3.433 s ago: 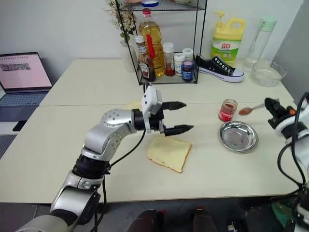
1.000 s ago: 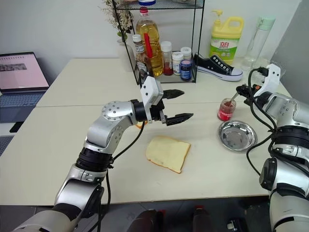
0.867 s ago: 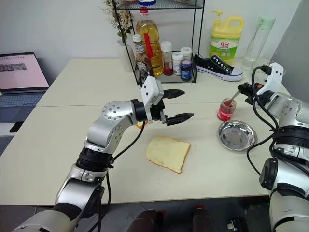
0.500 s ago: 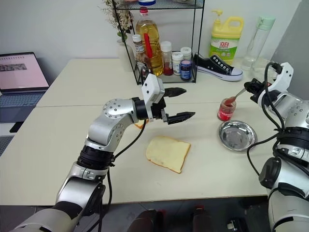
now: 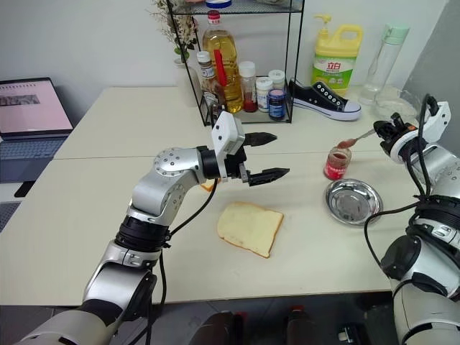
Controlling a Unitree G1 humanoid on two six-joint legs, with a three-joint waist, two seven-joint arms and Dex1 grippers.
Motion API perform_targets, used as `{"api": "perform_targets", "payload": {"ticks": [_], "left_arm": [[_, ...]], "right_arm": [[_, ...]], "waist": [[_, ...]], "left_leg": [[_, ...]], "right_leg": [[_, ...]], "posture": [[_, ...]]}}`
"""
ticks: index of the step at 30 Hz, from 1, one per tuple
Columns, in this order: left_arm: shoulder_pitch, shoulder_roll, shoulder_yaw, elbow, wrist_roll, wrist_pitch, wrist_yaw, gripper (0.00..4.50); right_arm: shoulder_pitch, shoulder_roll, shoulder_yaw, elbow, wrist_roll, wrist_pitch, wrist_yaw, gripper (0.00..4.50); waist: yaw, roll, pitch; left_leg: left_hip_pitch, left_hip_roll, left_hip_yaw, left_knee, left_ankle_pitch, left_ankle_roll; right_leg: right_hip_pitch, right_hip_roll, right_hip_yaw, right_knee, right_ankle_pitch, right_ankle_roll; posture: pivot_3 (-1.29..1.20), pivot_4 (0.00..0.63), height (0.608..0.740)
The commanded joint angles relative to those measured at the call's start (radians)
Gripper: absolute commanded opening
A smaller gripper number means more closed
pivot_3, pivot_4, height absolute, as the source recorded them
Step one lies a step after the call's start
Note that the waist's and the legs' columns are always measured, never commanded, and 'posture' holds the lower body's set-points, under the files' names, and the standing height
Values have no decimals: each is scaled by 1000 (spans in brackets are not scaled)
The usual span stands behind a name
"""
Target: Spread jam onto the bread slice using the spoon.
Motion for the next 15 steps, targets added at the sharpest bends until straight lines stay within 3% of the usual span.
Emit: {"api": "perform_targets", "payload": {"ticks": [1, 8, 15], "left_arm": [[-26, 17, 32, -5, -13, -15, -6, 4500], [-18, 39, 61, -9, -31, 2, -10, 4500], [81, 128, 87, -105, -69, 59, -40, 4500]], "right_arm": [[5, 17, -69, -104, 92, 17, -43, 51], [17, 67, -145, -204, 249, 43, -129, 51], [47, 115, -111, -328, 422, 137, -170, 51]], "waist": [[0, 0, 0], [-1, 0, 0], [-5, 0, 0]], "left_leg": [[0, 0, 0, 0, 0, 0], [0, 0, 0, 0, 0, 0], [0, 1, 0, -1, 0, 0]], "right_leg": [[0, 0, 0, 0, 0, 0], [0, 0, 0, 0, 0, 0], [0, 0, 0, 0, 0, 0]], "posture": [[0, 150, 740], [0, 150, 740], [0, 150, 740]]}}
